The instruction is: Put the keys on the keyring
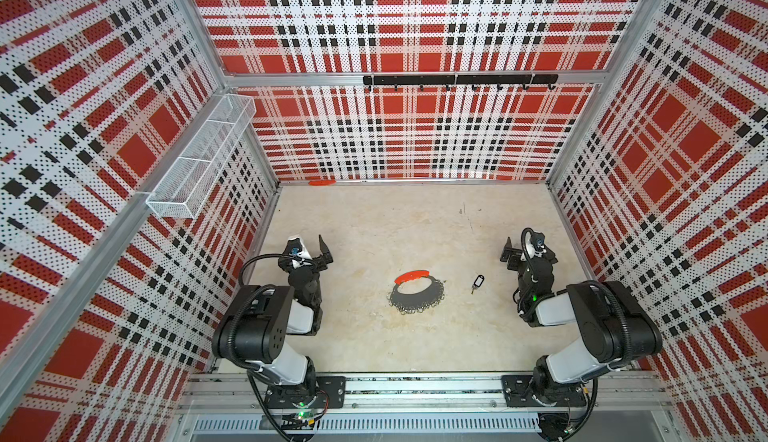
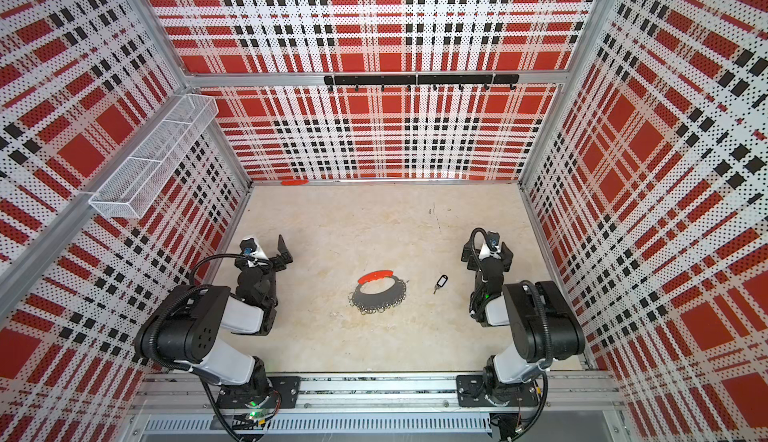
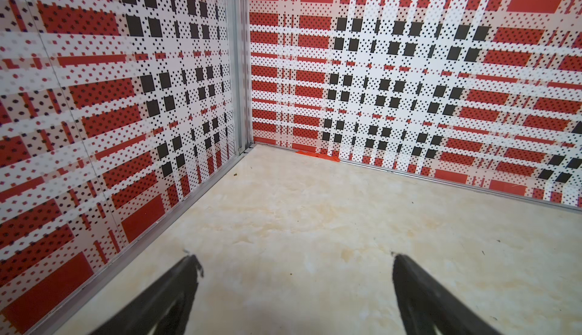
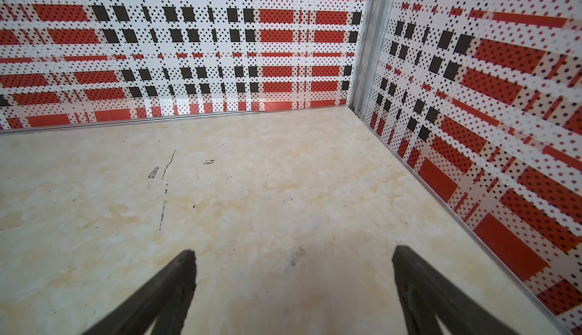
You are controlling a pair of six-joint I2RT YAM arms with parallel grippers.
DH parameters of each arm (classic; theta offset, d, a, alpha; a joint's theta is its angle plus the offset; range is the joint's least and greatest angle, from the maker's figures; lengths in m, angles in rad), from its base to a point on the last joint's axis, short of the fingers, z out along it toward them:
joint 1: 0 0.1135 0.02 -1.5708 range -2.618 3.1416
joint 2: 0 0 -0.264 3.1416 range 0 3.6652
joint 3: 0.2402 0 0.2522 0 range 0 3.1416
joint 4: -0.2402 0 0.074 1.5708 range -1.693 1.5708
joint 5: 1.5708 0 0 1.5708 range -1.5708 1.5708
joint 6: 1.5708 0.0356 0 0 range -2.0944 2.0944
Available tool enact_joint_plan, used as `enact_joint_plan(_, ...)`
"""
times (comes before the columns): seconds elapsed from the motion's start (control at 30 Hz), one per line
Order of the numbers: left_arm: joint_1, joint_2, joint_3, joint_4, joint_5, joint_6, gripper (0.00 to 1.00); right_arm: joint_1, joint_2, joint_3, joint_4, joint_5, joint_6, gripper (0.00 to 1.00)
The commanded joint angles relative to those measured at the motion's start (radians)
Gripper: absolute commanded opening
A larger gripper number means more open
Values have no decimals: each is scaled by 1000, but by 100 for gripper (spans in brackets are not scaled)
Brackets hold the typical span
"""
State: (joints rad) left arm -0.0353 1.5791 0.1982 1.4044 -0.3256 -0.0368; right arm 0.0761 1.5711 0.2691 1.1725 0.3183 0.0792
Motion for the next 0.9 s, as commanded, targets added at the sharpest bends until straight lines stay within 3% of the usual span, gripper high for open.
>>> enact_joint_plan(0.0, -3, -3, 3, 16, -7, 9, 98, -4, 7, 4, 28, 1, -6, 100)
enact_joint_plan(0.73, -24, -5, -15, 47, -33, 26, 98, 2, 7, -1, 36, 5, -13, 100)
enact_joint_plan(0.83, -49, -10, -52, 116, -71, 46, 98, 60, 7, -39, 116, 112, -55, 100)
enact_joint_plan(0.87, -54, -22, -68, 143, -89, 50, 98, 73, 12, -76, 215, 138, -70, 100)
